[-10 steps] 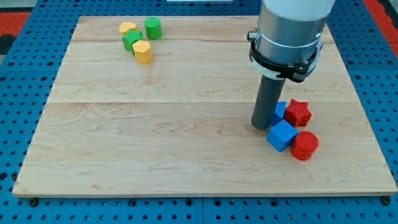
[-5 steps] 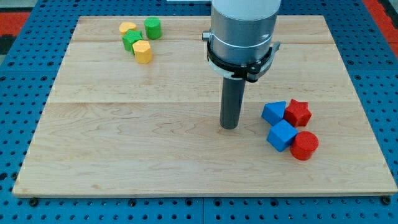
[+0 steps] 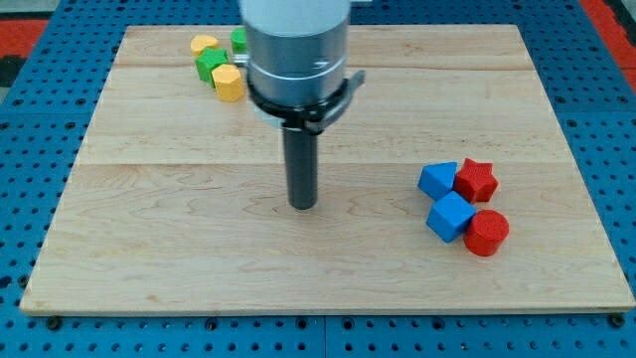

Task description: Point at the red circle

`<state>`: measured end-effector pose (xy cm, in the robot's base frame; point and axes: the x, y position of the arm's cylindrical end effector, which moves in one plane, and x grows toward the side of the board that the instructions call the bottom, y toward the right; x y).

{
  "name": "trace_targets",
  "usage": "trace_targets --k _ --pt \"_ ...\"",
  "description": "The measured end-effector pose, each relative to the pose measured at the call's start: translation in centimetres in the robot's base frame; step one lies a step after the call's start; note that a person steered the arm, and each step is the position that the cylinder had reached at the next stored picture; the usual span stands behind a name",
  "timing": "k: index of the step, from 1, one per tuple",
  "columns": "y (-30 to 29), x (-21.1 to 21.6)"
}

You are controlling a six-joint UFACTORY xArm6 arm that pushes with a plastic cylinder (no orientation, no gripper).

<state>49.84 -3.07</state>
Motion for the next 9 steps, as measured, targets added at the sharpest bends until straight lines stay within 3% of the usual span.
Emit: trace_targets --k 9 --pt "2.1 0.0"
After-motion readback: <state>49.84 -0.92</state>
